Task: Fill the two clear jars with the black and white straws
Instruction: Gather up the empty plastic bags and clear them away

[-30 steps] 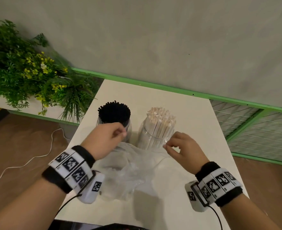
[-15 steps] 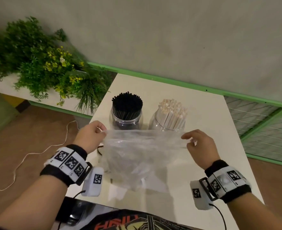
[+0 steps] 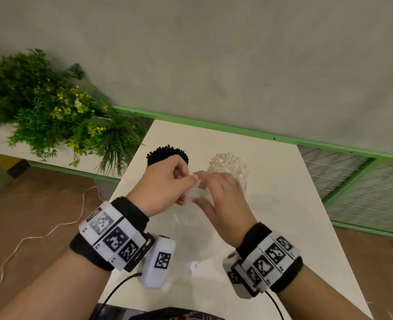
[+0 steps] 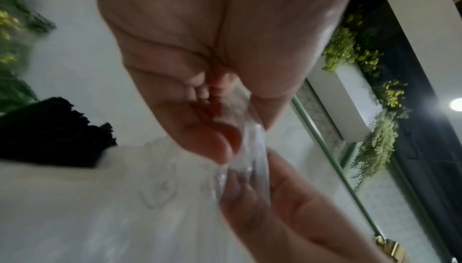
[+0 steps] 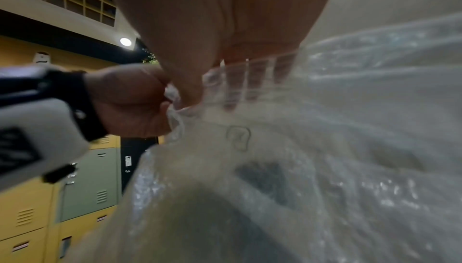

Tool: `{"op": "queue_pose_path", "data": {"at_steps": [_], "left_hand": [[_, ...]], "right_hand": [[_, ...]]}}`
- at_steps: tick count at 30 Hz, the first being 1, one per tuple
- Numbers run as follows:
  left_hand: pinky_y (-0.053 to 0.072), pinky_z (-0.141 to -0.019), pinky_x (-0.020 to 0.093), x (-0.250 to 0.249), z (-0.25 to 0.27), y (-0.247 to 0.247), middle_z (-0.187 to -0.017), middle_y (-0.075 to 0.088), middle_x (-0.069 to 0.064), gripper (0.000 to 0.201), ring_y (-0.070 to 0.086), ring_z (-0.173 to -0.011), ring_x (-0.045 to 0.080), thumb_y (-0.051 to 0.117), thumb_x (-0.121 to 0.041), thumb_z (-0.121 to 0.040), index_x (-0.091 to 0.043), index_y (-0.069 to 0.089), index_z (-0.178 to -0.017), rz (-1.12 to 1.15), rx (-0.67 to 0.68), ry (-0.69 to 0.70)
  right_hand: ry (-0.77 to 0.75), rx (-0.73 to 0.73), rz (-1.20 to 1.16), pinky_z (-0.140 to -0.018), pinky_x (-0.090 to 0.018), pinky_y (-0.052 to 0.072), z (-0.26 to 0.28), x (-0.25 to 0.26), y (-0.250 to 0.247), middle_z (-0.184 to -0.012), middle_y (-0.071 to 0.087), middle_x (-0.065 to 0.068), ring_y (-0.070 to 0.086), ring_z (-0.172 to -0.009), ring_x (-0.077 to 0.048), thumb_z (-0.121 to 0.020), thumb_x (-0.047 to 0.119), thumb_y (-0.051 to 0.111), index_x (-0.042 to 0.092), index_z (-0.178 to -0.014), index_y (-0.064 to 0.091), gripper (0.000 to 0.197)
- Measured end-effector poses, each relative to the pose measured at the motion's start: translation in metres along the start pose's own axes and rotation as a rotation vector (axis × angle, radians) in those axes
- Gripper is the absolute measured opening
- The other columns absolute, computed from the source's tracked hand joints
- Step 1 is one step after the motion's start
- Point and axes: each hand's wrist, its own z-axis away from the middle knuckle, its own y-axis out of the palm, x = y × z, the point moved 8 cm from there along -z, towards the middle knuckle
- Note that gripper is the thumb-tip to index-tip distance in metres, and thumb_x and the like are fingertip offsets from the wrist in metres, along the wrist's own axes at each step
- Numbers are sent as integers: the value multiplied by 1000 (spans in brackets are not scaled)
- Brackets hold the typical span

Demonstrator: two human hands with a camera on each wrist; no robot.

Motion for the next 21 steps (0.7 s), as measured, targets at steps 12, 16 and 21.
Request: {"op": "queue_pose_path", "data": {"at_steps": [12,16,21], "left_hand": [[48,-69,38,69,-10,-39,-65,64,-2,21,60,-70,19,61,-47,-83,-29,62,-72,-363,-42,81],[52,-72,33,63,-16,-78,-71,70,-4,22,64,-70,10,56,-16,-93,-26,70,-79,-326,-231,124],[52,-75,25,46,-18,-90,-90,72,-13,21,67,-79,2,59,-36,-91,-27,63,-109,165,-349,126]], "right_hand": [[218,-368,-486,-60,-14,35,-19,-71,-87,-69,47,6,42,-62,-2,-89,26,66,18,-78,52,20],[289,-519,-548,-59,-28,36,-8,-104,-115,-66,47,11,40,-63,-9,-85,53,58,30,-79,55,23],[288,-672,-752,-60,-27,47,-2,-106,-130,-69,53,8,49,-60,-10,-102,20,41,23,-86,48,18]]}}
